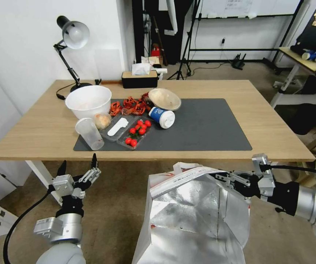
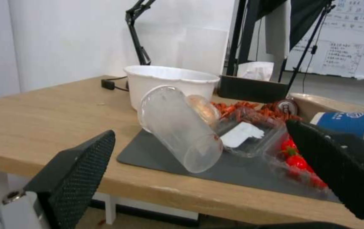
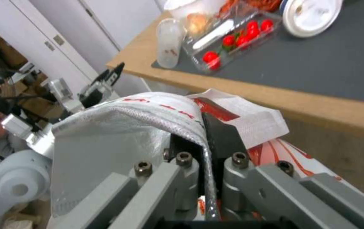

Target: Pick up the food delivery bag from the floor and place it on the table.

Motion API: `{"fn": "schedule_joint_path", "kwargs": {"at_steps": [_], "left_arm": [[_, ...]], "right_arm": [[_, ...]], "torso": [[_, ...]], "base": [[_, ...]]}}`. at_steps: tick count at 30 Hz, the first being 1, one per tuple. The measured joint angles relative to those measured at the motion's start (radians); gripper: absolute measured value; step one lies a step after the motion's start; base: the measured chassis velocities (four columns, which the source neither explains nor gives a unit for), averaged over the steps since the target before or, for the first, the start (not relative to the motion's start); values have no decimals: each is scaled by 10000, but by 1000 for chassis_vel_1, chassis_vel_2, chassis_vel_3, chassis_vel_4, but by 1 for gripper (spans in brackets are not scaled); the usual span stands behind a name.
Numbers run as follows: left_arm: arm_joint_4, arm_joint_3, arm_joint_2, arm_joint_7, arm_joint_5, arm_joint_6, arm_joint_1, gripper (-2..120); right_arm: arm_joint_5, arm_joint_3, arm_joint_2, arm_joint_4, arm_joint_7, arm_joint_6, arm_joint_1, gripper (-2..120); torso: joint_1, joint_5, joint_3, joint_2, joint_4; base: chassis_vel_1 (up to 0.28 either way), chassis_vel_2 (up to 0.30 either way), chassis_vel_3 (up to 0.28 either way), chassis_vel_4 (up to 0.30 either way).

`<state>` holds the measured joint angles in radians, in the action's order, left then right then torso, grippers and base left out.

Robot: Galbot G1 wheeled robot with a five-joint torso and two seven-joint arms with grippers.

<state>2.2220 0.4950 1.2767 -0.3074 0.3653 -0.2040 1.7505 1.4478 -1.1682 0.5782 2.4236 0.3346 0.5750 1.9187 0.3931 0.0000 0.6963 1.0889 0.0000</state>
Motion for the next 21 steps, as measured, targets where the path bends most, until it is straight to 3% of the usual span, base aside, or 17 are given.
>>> {"fn": "schedule_joint_path", "kwargs": {"at_steps": [7, 21], "left_arm": [[-96, -45, -26, 10, -17, -23, -74, 100], [-129, -42, -87, -61, -22, -99, -114, 100]], "right_arm": [[468, -1897, 153, 304, 185, -3, 1179, 0], [1451, -3988, 328, 786, 53, 109, 2640, 0]], "torso": [[-6, -1, -7, -12, -1], [-11, 0, -15, -27, -1]], "base": [[0, 0, 0, 0], [0, 0, 0, 0]]}}
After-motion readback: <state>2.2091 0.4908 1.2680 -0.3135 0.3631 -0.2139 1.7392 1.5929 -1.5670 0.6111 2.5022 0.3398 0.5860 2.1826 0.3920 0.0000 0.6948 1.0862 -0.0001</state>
